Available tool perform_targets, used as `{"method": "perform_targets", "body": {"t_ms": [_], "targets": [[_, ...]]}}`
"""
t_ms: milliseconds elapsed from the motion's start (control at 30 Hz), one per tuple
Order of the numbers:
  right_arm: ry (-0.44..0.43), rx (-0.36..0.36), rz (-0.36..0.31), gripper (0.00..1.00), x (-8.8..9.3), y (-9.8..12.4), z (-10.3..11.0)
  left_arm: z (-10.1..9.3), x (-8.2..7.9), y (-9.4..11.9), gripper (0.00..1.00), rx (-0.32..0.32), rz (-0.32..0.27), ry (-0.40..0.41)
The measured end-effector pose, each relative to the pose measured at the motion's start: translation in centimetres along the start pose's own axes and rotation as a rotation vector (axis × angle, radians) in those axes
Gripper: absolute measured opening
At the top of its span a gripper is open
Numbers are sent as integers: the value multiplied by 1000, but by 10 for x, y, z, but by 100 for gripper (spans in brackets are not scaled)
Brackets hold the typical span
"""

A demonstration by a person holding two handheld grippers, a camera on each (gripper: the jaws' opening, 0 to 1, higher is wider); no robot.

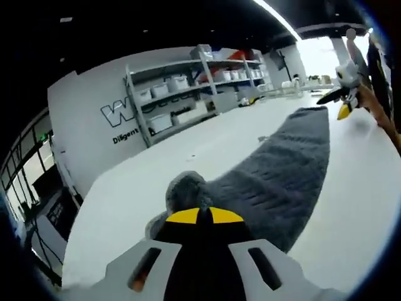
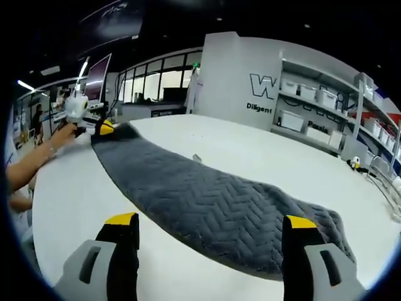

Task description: Open the folded towel by lifting each exposed corner and separating the folded layers until the towel lies flat within the target outline without major curled edges

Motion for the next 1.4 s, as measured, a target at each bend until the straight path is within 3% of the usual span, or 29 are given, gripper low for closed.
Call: {"method": "perform_targets", "body": {"t_ms": [267, 533, 733, 900, 1033, 1300, 1400], "targets": [[1, 2, 5, 96, 1, 0, 0, -30, -2, 20, 3, 102, -1, -119], [0, 3, 8, 96, 3, 1, 2, -43, 1, 40, 3, 184, -18, -170], [0, -5, 4, 96, 3, 0, 4, -49, 11, 37, 3, 201, 46, -234], [-2, -5, 10, 96, 4, 0, 4, -55, 15, 35, 7, 228, 55, -216], [-4, -7, 13, 96, 5, 0, 5, -55, 13, 34, 18, 234, 27, -185], [-6, -6, 9, 96, 5, 1, 5, -60, -6, 47, 29, 221, -83, -188], [-7, -7, 11, 96, 5, 1, 5, -62, -10, 48, 33, 217, -94, -196]]}}
Point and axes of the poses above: the point that each gripper's makers call its tool centre point, and the gripper's own axes: y roughly backward along the fingers, z roughly to its left, x roughly out of its underside, the point moved 8 cm from there along y, roughly backward along the fingers, and after that the axes turned 2 degrees about -x, right-handed, at the moved point
